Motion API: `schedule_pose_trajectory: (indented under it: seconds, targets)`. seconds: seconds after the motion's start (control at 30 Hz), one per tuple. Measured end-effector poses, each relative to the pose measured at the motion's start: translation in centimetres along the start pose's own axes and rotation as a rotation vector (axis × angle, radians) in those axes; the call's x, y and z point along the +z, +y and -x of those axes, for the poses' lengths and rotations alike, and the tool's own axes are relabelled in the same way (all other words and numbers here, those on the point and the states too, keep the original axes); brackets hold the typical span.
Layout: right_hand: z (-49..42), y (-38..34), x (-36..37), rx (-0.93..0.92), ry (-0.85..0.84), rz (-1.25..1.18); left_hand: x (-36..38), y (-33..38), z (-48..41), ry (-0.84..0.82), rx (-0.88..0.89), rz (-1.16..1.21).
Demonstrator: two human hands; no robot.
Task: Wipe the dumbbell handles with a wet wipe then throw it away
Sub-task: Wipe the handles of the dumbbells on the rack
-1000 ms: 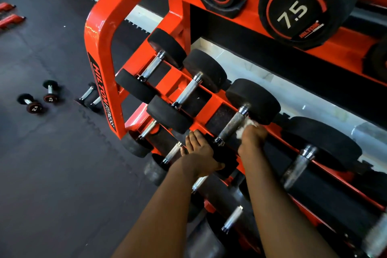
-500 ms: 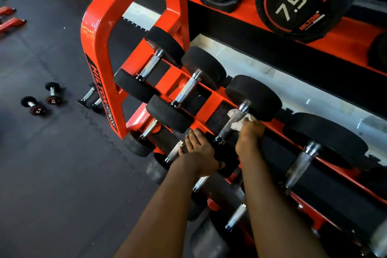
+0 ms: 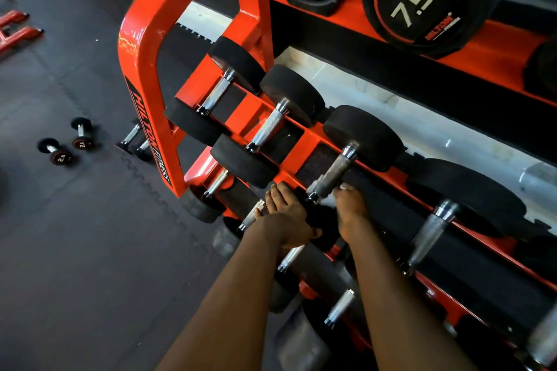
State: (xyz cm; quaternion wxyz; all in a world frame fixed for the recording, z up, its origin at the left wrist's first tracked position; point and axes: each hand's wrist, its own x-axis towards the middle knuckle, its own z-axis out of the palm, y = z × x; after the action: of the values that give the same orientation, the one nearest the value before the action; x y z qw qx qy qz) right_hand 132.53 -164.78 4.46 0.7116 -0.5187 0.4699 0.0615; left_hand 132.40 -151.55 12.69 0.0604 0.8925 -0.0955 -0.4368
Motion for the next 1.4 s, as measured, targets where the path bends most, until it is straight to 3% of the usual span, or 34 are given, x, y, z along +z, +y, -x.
schedule_pose_trajectory:
  seconds: [0.07,0.1,0.17,0.27,0.37,0.47,0.57,0.73,0.9,1.07,1.17,1.3,1.4]
  targets:
    - [0.3,-0.7,0.2,0.035,0.027,0.350,-0.1,0.2,0.2,0.003,-0.002,0.015]
    - [0.2,-1.1,0.1,0.026,0.016,0.334,-0.1,0.2,0.3,0.002,-0.006,0.031]
    - [0.5,-1.2,-0.2,0.068,-0.021,-0.123,-0.1,0.3,0.3,0.004,-0.007,0.051]
    - [1.7,-0.2,-0.9,-0.036,-0.251,-0.324,0.1,0.1,0.1,-0.002,0.005,0.043]
    - [2.9,-0.4,-1.6,-0.055,-0.460,-0.108,0.2,-0.1,0.2,0.004,0.006,0.056]
    - [2.6,0.6,-2.5,-0.015,-0.484,0.049,0.1,-0.1,0.3,-0.004,0.006,0.067]
    - [2.9,1.6,-4.0,-0.096,-0.507,0.142,0.2,0.0,0.4,0.007,0.006,0.078]
    - [1.0,1.7,-3.8,-0.117,-0.333,0.317,0.2,0.1,0.5,0.019,0.010,0.080]
    - [-2.7,4.2,-2.9,-0.020,-0.289,0.318,0.3,0.2,0.6,0.039,-0.005,0.090]
    - [1.1,3.6,-2.0,-0.161,-0.037,0.407,0.6,0.2,0.6,0.037,-0.010,0.076]
    - [1.4,3.9,-2.2,-0.177,0.106,0.351,0.7,0.0,0.4,0.040,-0.010,0.084]
    - [0.2,2.1,-0.8,-0.085,0.154,0.169,0.5,0.1,0.2,0.037,-0.009,0.090]
    - [0.7,1.1,-0.2,-0.060,0.185,0.281,0.5,0.1,0.3,0.026,-0.007,0.077]
